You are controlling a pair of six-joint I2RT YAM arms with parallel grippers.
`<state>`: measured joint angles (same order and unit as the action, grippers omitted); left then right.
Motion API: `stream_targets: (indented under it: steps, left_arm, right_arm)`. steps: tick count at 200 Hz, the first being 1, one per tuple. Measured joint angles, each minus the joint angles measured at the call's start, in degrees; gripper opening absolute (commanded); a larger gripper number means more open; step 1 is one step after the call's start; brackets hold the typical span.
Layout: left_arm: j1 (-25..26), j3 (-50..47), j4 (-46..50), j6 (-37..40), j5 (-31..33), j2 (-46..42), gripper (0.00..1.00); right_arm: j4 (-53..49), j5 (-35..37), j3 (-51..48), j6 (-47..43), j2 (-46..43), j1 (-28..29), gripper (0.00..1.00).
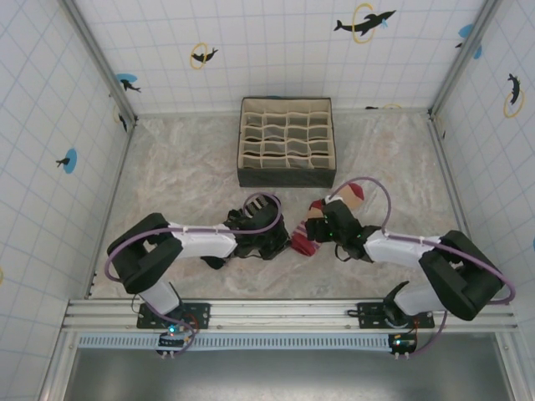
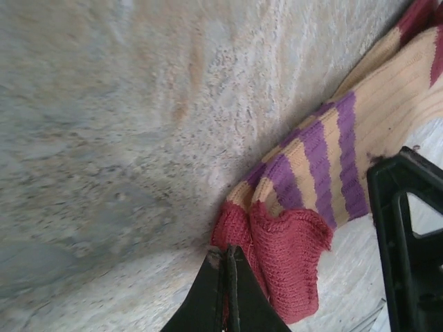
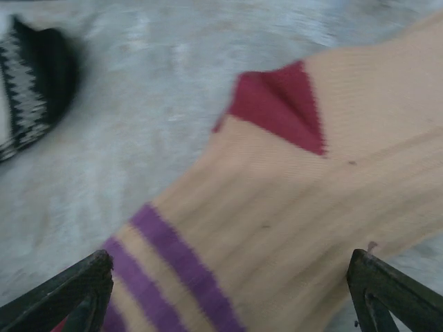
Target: Roll the socks
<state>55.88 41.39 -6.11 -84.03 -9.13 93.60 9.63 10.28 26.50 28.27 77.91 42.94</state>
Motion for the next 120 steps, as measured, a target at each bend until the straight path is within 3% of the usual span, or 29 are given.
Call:
stream_targets:
  steps: [72, 120]
  left_arm:
    - [0.00, 2.99, 5.55, 3.10, 0.35, -0.39, 0.00]
    - [-0.07, 3.54, 7.39, 4.50, -0.83, 1.03, 0.00]
  right_arm:
    - [-1.77, 0.90, -9.25, -2.82, -24.15, 7.74, 0.92]
    - [-3.21, 1.88, -14.05, -4.50, -25.64, 14.01, 0.86]
